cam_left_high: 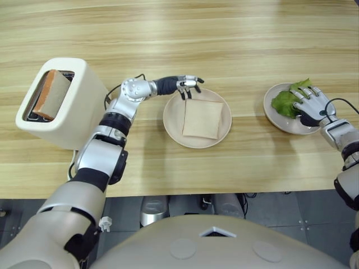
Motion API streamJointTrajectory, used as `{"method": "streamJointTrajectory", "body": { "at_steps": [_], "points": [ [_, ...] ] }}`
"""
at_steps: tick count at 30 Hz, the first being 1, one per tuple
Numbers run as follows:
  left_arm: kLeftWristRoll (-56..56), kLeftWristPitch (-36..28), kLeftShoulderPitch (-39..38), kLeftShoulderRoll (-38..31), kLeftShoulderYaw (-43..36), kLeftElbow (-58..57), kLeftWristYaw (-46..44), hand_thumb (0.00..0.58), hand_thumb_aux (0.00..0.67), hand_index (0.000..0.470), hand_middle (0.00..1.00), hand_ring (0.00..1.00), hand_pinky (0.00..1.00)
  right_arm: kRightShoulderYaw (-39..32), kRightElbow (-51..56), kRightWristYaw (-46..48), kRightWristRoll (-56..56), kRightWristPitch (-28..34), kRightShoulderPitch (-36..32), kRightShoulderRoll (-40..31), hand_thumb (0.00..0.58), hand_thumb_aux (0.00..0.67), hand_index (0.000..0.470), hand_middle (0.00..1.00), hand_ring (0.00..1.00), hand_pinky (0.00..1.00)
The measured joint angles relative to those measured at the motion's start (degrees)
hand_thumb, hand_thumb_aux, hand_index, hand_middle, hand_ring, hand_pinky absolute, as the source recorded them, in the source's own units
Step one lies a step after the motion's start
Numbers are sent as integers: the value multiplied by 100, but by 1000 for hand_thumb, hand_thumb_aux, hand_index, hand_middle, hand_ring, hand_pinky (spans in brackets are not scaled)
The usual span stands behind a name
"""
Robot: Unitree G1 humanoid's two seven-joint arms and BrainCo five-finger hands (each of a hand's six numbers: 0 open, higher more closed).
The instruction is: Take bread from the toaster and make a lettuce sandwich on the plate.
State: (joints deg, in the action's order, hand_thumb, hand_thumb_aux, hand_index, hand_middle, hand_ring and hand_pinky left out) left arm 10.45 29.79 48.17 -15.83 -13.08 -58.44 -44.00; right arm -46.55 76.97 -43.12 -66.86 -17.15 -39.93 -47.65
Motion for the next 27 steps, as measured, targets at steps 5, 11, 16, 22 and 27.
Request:
{"method": "streamJointTrajectory", "body": {
  "at_steps": [5,11,16,22,27],
  "points": [
    [-174,37,-190,-307,65,646,-99,0,0,0,0,0,0,29,2,46,81,-45,3,4,580,670,460,0,0,0],
    [-217,-54,-364,-543,126,1101,-85,0,0,0,0,0,0,265,-12,71,513,-320,3,-2,580,670,460,0,0,0],
    [-305,-149,-395,-657,268,1385,-50,0,0,0,0,0,0,650,-117,101,981,-764,-1,-131,580,670,460,0,0,0],
    [-432,-220,-499,-875,399,1749,-15,0,0,0,0,0,0,1081,-389,121,1427,-1385,-163,-364,580,670,460,0,0,0],
    [-435,-299,-638,-981,419,1919,18,0,0,0,0,0,0,1238,-738,123,1562,-1747,-365,-453,580,670,460,0,0,0]
  ]
}}
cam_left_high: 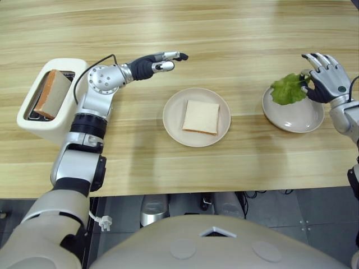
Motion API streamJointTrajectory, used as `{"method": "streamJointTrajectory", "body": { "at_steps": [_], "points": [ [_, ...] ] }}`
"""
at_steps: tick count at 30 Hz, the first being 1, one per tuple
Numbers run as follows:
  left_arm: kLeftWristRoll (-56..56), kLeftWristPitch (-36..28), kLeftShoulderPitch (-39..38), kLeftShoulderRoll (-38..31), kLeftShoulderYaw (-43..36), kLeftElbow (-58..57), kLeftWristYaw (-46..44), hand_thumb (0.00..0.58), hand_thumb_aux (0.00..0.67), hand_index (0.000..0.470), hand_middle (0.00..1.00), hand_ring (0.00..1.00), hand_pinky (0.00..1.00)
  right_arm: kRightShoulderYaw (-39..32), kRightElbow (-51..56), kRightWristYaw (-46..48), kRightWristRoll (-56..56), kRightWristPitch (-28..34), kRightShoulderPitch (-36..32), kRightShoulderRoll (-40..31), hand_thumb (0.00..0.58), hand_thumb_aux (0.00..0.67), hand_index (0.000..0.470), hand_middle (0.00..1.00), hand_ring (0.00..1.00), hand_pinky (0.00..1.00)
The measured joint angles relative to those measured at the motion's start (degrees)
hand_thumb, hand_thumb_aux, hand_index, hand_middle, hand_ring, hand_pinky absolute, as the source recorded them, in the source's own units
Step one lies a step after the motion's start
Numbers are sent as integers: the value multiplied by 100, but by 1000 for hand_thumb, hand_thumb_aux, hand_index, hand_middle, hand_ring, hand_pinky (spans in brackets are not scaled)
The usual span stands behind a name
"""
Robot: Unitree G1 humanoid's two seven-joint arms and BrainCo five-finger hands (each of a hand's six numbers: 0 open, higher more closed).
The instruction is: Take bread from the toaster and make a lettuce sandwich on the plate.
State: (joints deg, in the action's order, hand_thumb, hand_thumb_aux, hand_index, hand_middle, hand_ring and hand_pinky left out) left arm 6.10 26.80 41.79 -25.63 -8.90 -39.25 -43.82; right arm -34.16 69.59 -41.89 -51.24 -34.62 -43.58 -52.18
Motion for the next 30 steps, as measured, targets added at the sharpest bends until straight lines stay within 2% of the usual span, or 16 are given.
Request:
{"method": "streamJointTrajectory", "body": {
  "at_steps": [11,30],
  "points": [
    [-76,-103,-83,-45,75,374,68,0,0,0,0,0,0,211,-799,49,118,-633,-11,61,580,670,460,0,0,0],
    [-222,-728,-418,-729,738,1594,771,0,0,0,0,0,0,563,-2271,696,443,-1375,-51,1434,580,670,460,0,0,0]
  ]
}}
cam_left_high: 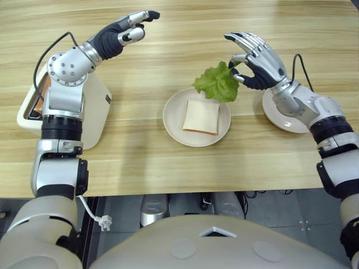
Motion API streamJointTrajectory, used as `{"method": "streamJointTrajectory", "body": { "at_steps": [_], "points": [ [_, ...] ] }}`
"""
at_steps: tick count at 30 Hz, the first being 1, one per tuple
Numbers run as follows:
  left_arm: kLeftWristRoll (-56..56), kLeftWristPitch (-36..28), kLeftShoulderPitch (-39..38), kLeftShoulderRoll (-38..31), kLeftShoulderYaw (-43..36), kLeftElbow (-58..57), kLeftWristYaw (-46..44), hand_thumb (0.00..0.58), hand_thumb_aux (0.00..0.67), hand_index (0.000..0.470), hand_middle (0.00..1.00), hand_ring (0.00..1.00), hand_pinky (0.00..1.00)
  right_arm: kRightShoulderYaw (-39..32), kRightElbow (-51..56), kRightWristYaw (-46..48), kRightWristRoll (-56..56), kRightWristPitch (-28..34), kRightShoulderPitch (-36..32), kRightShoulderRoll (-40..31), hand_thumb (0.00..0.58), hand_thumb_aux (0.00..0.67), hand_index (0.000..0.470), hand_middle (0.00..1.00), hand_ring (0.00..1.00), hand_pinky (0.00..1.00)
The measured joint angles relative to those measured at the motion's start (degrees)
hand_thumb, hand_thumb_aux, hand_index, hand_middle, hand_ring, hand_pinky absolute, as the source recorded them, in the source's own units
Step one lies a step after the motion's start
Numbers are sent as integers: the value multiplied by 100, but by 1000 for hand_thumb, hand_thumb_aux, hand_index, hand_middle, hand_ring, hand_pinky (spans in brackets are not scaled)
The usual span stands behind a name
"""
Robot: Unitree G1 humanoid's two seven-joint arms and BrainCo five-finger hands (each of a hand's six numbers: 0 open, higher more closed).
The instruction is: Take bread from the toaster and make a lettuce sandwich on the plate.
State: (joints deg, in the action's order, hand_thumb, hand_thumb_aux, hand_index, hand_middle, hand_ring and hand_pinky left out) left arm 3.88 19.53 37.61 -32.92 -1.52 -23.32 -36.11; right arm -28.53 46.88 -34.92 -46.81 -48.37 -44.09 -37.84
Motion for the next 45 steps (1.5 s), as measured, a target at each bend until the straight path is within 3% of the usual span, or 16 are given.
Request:
{"method": "streamJointTrajectory", "body": {
  "at_steps": [9,16,25,34,35,37,38,39,45],
  "points": [
    [-49,-119,-192,-67,199,626,142,0,0,0,0,0,0,-773,1256,55,-781,320,-201,801,580,670,460,0,0,0],
    [-229,-494,-625,-328,466,1790,160,0,0,0,0,0,0,-1577,1944,-165,-1556,845,-399,953,580,670,460,0,0,0],
    [-173,-863,-822,-923,873,2556,294,0,0,0,0,0,0,-2001,1779,-270,-1827,757,-496,961,580,670,460,0,0,0],
    [1189,-796,-1301,-1810,856,1820,876,0,0,0,0,0,0,-1986,1368,-243,-1749,607,-520,786,580,670,460,0,0,0],
    [1321,-799,-1376,-1858,851,1756,936,0,0,0,0,0,0,-1986,1352,-237,-1748,611,-520,785,520,455,312,0,0,0],
    [1612,-841,-1553,-2042,803,1667,1021,0,0,0,0,0,0,-1985,1295,-217,-1743,625,-520,786,443,344,236,0,0,0],
    [1764,-877,-1654,-2136,792,1625,1033,0,0,0,0,0,0,-1984,1256,-211,-1739,628,-511,771,322,223,153,0,0,0],
    [1893,-925,-1727,-2217,786,1574,1053,0,0,0,0,0,0,-1983,1235,-203,-1737,644,-504,764,0,0,0,0,0,0],
    [2630,-1367,-2229,-2783,789,1511,1085,0,0,0,0,0,0,-1736,657,-138,-1593,722,-276,340,0,0,0,0,0,0]
  ]
}}
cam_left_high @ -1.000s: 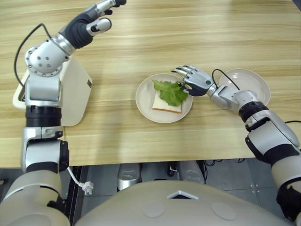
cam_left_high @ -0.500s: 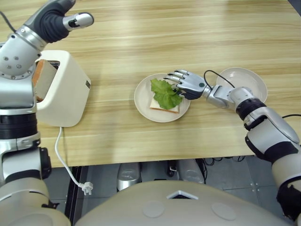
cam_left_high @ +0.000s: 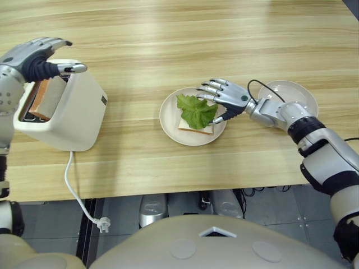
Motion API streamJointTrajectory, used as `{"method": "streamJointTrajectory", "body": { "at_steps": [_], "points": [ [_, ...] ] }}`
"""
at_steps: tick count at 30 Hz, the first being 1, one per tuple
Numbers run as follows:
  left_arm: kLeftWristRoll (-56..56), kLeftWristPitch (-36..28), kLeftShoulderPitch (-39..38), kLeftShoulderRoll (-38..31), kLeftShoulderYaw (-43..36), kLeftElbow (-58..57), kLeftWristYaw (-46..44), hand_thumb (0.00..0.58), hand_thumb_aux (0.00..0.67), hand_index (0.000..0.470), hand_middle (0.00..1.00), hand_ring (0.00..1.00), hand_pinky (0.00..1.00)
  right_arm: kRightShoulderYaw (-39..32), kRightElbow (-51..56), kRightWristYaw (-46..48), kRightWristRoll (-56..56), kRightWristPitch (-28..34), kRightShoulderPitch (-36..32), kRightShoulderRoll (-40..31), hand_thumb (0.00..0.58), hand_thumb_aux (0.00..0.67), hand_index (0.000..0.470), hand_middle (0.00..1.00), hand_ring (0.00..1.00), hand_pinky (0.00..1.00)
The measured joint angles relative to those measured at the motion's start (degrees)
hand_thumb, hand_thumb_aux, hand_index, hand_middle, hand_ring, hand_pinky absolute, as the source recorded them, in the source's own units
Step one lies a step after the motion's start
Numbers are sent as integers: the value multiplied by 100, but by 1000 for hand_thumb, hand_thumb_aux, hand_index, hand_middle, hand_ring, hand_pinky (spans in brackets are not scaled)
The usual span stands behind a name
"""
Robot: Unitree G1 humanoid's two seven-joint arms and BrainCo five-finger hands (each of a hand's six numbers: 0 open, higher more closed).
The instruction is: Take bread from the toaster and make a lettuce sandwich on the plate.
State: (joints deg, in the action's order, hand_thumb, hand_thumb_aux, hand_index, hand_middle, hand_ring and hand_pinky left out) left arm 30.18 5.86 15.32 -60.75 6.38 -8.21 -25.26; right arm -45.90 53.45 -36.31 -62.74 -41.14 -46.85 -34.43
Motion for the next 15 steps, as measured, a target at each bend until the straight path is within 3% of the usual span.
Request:
{"method": "streamJointTrajectory", "body": {
  "at_steps": [6,15],
  "points": [
    [329,-426,-139,-356,-10,-3,-135,0,0,0,0,0,0,628,-830,222,430,90,476,-508,0,0,0,0,0,0],
    [280,-921,-1104,-388,252,268,-360,0,0,0,0,0,0,1025,-1267,497,546,201,728,-618,0,0,0,0,0,0]
  ]
}}
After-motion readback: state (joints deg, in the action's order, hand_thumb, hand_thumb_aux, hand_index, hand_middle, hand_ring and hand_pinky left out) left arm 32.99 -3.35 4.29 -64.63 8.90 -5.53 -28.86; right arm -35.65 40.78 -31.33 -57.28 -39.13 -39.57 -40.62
